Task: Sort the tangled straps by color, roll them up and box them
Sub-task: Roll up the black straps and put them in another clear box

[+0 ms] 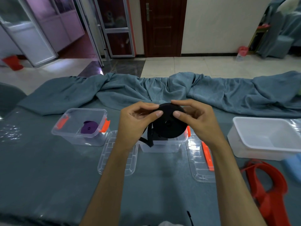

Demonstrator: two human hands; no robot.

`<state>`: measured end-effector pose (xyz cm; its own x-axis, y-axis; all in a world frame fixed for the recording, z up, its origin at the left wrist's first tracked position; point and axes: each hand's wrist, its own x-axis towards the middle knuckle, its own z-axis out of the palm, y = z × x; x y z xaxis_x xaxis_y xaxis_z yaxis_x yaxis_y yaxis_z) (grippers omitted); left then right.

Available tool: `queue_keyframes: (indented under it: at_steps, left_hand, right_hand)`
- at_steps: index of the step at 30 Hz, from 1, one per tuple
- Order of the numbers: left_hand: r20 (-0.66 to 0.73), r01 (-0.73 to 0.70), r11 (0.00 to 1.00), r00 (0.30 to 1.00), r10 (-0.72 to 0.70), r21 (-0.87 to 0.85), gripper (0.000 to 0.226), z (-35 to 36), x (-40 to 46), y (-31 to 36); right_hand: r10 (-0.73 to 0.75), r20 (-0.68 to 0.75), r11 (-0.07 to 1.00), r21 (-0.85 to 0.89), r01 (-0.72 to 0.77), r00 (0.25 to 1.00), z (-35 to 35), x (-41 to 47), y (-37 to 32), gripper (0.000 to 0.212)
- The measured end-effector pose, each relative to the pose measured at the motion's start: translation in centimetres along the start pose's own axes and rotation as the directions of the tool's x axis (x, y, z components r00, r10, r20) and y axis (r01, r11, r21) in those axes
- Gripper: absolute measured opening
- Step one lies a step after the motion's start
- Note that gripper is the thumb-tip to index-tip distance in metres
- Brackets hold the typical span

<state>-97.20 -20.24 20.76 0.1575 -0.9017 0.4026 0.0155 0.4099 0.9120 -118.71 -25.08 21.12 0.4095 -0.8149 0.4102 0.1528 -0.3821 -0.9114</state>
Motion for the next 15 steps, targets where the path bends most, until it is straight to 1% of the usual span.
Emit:
queue_keyframes:
  at_steps: [2,4,5,7,8,10,12,14,15]
  left_hand:
    - [0.098,0.048,0.999,0.994,-0.046,-0.019,0.025,-0.41,-0.04,0.02]
    - [0.154,0.086,0.996,0.985,-0.083,-0.012,0.035,-0.78,-0.09,0.07]
    - [0.143,0.082,0.997,0.986,-0.081,0.000,0.036,-0.87,-0.10,0.11]
    - [0.080,0.051,0.999,0.995,-0.052,0.016,0.032,-0.85,-0.11,0.28]
    - [0.051,0.041,0.999,0.998,-0.042,0.020,0.029,-0.78,-0.12,0.36]
    - [0.014,0.036,0.999,0.999,-0.037,0.028,0.026,-0.71,-0.08,0.43]
    - [-0.002,0.035,0.999,0.999,-0.035,0.037,0.023,-0.70,0.00,0.44]
    - [0.010,0.023,0.998,1.000,-0.024,0.055,0.021,-0.69,0.03,0.43]
    - [0.019,0.014,0.998,1.000,-0.016,0.066,0.020,-0.62,0.02,0.48]
  right_hand:
    - [-0.028,-0.086,0.999,0.014,0.029,0.996,-0.03,-0.09,0.04,0.032]
    - [-0.023,-0.122,0.999,0.028,0.027,0.992,0.02,-0.10,-0.04,0.029]
    - [0.000,-0.110,0.999,0.036,0.003,0.994,0.05,-0.11,-0.16,0.027]
    - [0.088,-0.051,0.993,0.079,-0.084,0.995,-0.19,-0.14,-0.29,0.017]
    - [0.125,-0.023,0.988,0.094,-0.123,0.992,-0.34,-0.15,-0.24,0.015]
    - [0.163,-0.002,0.982,0.099,-0.162,0.987,-0.43,-0.21,-0.11,0.020]
    - [0.161,0.019,0.984,0.078,-0.162,0.987,-0.53,-0.23,-0.09,0.029]
    - [0.170,0.082,0.984,0.041,-0.173,0.982,-0.70,-0.24,-0.21,0.041]
    - [0.179,0.117,0.983,0.029,-0.184,0.977,-0.77,-0.21,-0.24,0.042]
